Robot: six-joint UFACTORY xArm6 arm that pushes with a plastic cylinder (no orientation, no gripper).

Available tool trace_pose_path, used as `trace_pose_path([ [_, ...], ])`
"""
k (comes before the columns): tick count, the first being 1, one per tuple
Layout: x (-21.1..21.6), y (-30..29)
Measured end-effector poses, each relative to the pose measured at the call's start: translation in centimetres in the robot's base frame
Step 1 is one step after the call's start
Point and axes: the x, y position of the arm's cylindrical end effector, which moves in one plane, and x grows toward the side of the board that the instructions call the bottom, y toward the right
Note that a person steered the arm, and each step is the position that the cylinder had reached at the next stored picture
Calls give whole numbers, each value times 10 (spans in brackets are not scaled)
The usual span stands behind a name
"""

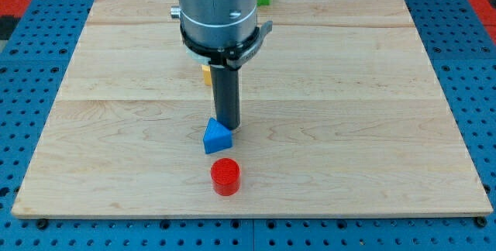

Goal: Move the arm to the center of the board

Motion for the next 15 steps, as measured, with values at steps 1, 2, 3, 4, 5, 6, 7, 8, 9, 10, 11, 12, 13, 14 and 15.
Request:
trace_pose_path([
  [1,3,-1],
  [2,-19,-1],
  [3,-26,-1],
  [4,-26,-1],
  [5,-26,-2],
  [6,-24,-6],
  [7,-23,-8],
  [8,-22,-11],
  [9,-20,-11],
  [10,-17,-11],
  [11,-15,-11],
  [12,-14,-11],
  [13,-14,-11],
  [14,-14,-11],
  [15,-12,-7],
])
